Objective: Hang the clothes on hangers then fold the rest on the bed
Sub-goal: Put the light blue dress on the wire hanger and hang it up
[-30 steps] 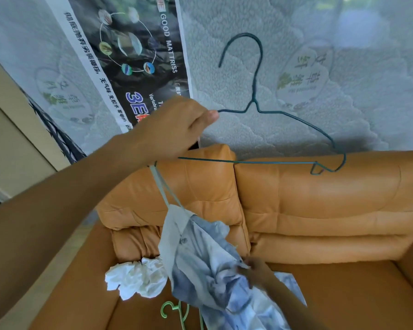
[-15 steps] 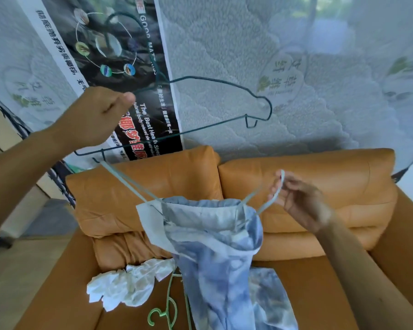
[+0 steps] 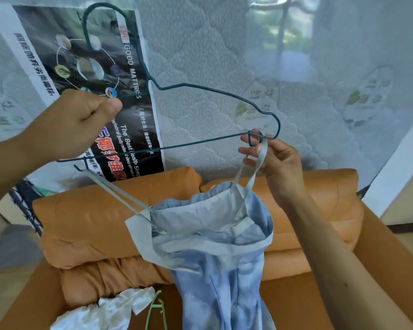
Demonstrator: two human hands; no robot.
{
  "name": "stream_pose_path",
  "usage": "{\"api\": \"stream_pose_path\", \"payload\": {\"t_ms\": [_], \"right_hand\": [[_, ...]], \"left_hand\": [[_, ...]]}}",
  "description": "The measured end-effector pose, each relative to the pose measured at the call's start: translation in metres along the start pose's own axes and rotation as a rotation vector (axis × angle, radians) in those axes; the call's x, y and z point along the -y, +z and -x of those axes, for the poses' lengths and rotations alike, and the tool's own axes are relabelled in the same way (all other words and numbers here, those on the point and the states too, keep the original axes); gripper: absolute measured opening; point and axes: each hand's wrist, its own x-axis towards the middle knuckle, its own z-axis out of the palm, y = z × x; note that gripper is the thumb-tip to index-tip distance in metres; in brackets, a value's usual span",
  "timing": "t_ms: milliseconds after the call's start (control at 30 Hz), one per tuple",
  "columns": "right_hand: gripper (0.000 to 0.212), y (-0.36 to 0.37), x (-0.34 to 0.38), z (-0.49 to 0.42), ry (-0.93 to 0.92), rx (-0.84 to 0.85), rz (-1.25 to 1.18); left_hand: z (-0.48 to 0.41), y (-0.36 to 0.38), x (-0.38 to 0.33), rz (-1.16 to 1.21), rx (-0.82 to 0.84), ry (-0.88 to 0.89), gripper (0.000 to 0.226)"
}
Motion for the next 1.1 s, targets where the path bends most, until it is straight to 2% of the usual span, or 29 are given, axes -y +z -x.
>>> {"api": "stream_pose_path", "payload": {"t_ms": [233,367,500,633,767,833,967,1033,1100], "right_hand": [[0.027,0.0,0.018,-0.006,-0.023,0.094,0.045],[0.023,-0.002,0.021,-0.009,-0.033,0.076,0.075],[0.049,-0.005,0.027,-0.01,-0.042,0.055,-0.001],[0.056,-0.007,0.032,-0.01,-0.049,0.086,0.016],[0.037,0.0,0.036,-0.007,-0.077,0.195,0.098],[0.031,0.0,0.037,-0.005,-0.068,0.197,0.131],[0.028,-0.012,0.043,-0.008,0.023,0.266,0.342],[0.029,-0.019,0.051,-0.011,0.0,0.313,0.541],[0.037,-0.019,0.064,-0.016,-0.056,0.339,0.638]], "left_hand": [[-0.002,-0.004,0.001,0.028,0.02,-0.01,0.072],[-0.002,-0.005,-0.006,0.047,0.033,0.024,0.057],[-0.001,-0.009,-0.003,0.07,0.036,0.002,0.062],[0.001,-0.011,-0.002,0.059,0.032,0.002,0.074],[0.002,-0.006,-0.019,0.027,0.012,0.056,0.066],[0.002,-0.005,-0.027,0.031,0.002,0.078,0.06],[0.0,-0.01,-0.032,0.031,-0.001,0.076,0.057],[-0.003,-0.011,-0.031,0.009,-0.006,0.066,0.057],[-0.004,-0.012,-0.029,-0.016,0.0,0.051,0.058]]}}
